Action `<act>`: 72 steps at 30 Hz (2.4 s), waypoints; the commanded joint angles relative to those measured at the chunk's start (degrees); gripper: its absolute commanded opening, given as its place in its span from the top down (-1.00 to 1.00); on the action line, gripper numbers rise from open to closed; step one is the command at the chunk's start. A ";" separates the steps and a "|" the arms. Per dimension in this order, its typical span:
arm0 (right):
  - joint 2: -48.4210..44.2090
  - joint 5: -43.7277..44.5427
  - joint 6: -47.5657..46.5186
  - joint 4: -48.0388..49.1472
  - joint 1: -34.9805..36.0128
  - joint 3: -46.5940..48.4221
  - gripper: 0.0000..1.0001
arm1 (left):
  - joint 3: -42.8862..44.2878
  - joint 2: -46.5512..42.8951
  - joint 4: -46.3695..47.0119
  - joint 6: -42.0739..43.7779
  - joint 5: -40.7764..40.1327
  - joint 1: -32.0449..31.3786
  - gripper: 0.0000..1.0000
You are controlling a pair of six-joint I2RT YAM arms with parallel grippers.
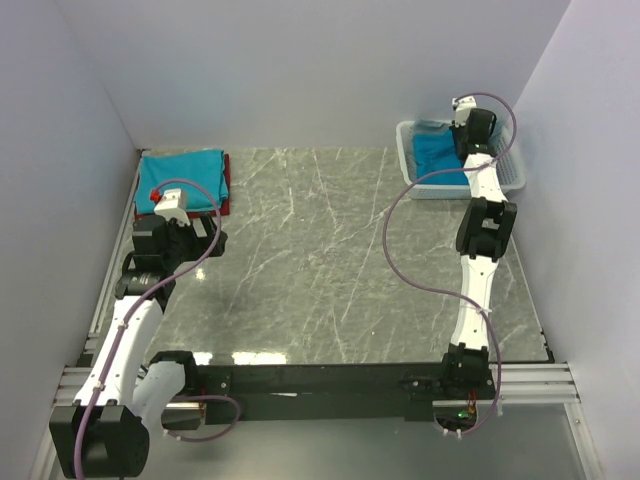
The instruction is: Fold and stack the t-shirts
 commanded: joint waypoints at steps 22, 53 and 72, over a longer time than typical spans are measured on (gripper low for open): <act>-48.57 -1.99 5.65 8.90 9.66 -39.85 1.00 | 1.29 -5.54 1.34 1.23 2.75 -0.23 -0.99; -79.08 -4.96 18.39 -14.33 24.53 -60.05 -0.44 | 0.41 -13.82 3.54 -1.05 9.51 -0.23 -0.99; -86.04 -36.18 -35.57 -25.22 58.84 -96.29 -0.30 | 1.73 -5.37 1.61 0.61 9.63 -3.57 -0.86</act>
